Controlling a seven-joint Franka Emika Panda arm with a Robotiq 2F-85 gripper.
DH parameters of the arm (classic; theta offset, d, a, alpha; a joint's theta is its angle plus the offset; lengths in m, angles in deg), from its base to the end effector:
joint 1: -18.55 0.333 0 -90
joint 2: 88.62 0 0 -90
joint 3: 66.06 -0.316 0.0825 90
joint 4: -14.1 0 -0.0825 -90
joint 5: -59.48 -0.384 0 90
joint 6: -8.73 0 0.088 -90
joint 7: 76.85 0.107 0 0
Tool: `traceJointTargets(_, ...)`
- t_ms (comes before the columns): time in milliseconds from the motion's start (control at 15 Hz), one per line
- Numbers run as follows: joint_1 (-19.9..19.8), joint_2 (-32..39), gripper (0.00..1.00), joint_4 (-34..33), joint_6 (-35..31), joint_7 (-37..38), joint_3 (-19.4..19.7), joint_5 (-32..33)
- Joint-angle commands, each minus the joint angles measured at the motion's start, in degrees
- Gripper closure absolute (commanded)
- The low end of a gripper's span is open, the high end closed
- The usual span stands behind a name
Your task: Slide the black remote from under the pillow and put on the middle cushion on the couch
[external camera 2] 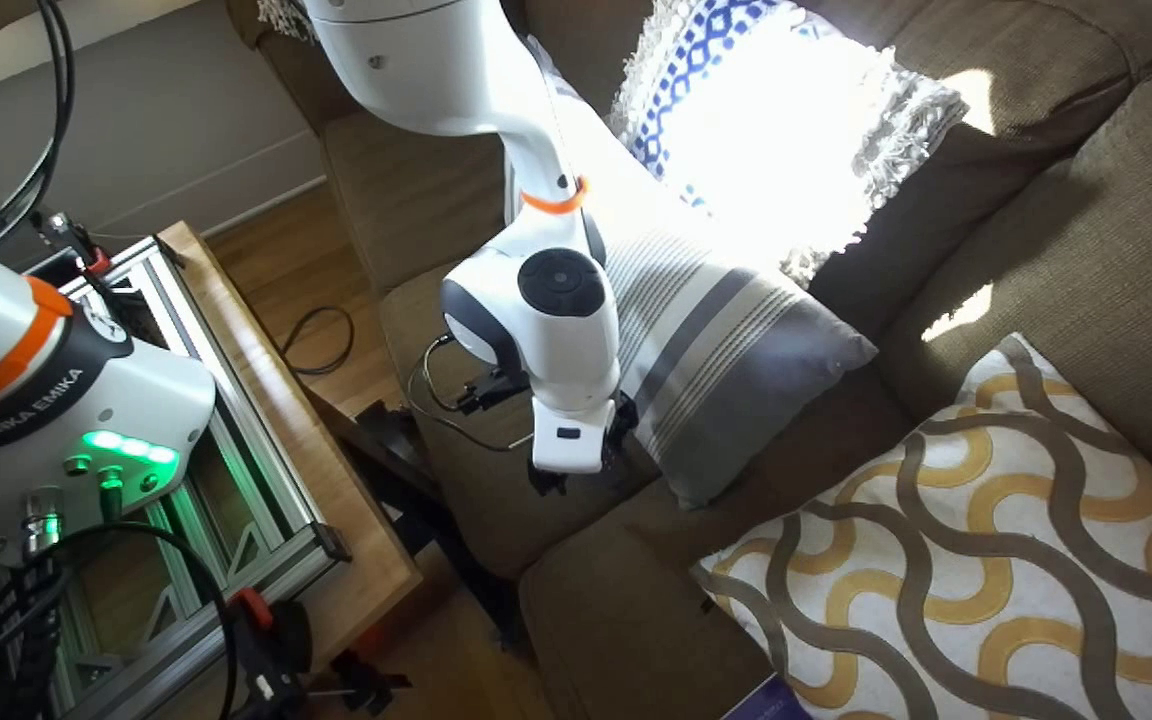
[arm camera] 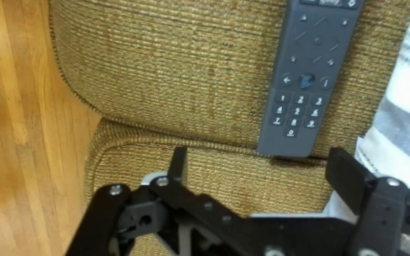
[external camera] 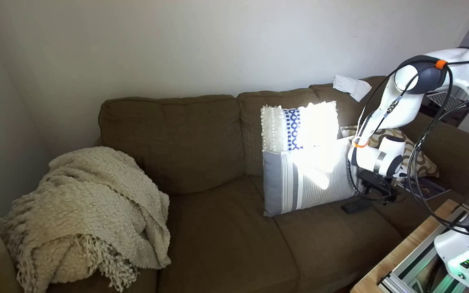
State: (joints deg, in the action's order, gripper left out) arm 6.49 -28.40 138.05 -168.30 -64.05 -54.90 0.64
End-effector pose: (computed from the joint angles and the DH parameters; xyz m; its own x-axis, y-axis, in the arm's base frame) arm 0.3461 -0.2561 -0.0638 0.0087 -0.9959 0.0896 -0.9922 0.0025 0.1246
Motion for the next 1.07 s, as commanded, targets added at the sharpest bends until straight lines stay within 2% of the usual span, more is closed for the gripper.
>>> traceJointTargets(0, -0.4, -6.9, 0.00, 7.5, -2.6, -2.2, 0.0, -0.9)
traceJointTargets(267, 0.9, -12.6, 0.00, 13.2, -5.2, -3.0, 1.5, 0.3)
traceJointTargets(467, 4.1, -15.9, 0.00, 16.9, -3.7, -5.2, 5.0, 2.8)
traceJointTargets(533, 4.8, -17.2, 0.00, 18.8, -3.9, -4.2, 6.1, 6.7)
traceJointTargets(1000, 11.3, -25.3, 0.00, 27.3, -7.3, -3.8, 13.3, 20.2)
